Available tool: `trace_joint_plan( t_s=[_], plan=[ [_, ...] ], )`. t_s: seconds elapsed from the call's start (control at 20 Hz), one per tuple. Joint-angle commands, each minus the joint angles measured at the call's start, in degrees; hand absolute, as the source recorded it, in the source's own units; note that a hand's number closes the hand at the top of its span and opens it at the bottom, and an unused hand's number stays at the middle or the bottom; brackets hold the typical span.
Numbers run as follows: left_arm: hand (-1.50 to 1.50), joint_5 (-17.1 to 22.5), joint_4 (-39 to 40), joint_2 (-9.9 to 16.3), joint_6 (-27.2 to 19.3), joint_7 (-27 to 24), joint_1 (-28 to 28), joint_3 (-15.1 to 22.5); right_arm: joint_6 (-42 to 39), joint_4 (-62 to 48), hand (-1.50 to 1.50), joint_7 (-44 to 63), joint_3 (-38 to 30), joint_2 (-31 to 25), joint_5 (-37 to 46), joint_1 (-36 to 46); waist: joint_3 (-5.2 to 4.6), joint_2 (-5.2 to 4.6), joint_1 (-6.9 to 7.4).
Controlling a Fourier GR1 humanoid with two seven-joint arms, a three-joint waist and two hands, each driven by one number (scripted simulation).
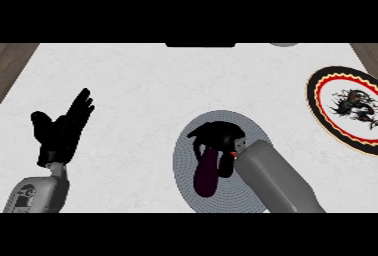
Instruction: Pick the eggplant from the placemat and place it in the plate
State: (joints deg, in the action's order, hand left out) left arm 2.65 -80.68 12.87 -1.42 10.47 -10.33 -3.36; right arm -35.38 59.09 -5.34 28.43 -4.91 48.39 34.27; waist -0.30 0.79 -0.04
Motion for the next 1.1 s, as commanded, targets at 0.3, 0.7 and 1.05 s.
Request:
trace_joint_plan(
  t_s=[0.3, 0.7, 1.05],
  plan=[
    [0.00, -1.0, -1.6, -0.1, 0.4, 0.6, 1.0, -0.5, 5.7, -1.7, 1.50, -3.6, -2.2, 3.8, 2.3, -2.9, 0.32, -0.84, 0.40],
    [0.00, 0.6, 0.2, 0.0, 0.7, -0.1, 0.2, -1.8, 26.7, 5.1, 1.50, 15.7, -20.2, -1.5, 4.2, -3.6, 0.31, -0.67, -0.99],
    [0.00, -0.9, -0.3, -0.9, 0.0, -1.7, 2.1, -0.7, 44.3, 18.1, 1.50, 19.7, -25.1, -5.3, 11.2, -4.2, 0.29, -0.42, -1.68]
  ],
)
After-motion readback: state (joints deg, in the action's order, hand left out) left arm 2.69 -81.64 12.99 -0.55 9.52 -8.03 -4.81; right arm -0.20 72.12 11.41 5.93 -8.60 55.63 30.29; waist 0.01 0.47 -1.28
